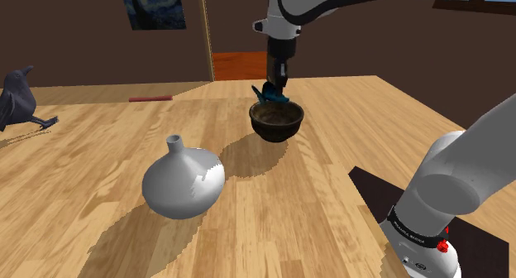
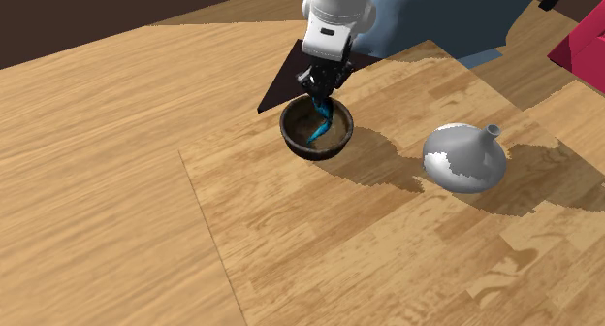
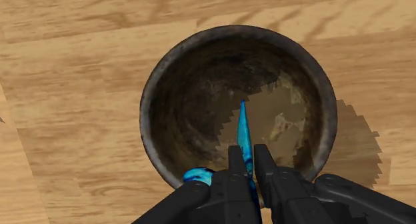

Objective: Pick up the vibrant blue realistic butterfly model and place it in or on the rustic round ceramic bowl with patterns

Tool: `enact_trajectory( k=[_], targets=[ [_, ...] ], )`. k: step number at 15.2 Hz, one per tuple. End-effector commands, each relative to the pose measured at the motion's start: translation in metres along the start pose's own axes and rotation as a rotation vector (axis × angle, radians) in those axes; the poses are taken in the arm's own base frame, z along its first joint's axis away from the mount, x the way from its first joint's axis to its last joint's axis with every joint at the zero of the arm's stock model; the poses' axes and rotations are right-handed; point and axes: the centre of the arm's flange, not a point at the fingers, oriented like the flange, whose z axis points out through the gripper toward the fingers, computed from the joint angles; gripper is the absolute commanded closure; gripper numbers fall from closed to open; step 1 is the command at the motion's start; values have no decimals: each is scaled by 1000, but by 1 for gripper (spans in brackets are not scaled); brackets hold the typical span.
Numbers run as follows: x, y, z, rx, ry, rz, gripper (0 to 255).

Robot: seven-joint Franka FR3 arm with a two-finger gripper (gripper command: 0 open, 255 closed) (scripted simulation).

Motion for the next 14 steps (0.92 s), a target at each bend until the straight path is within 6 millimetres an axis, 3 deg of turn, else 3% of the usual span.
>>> enact_trajectory(
  k=[1,11,14],
  targets=[
    [-5,-3,8,0,0,0,255],
    [-6,-7,65,0,0,0,255],
    [-6,-7,65,0,0,0,255]
  ],
)
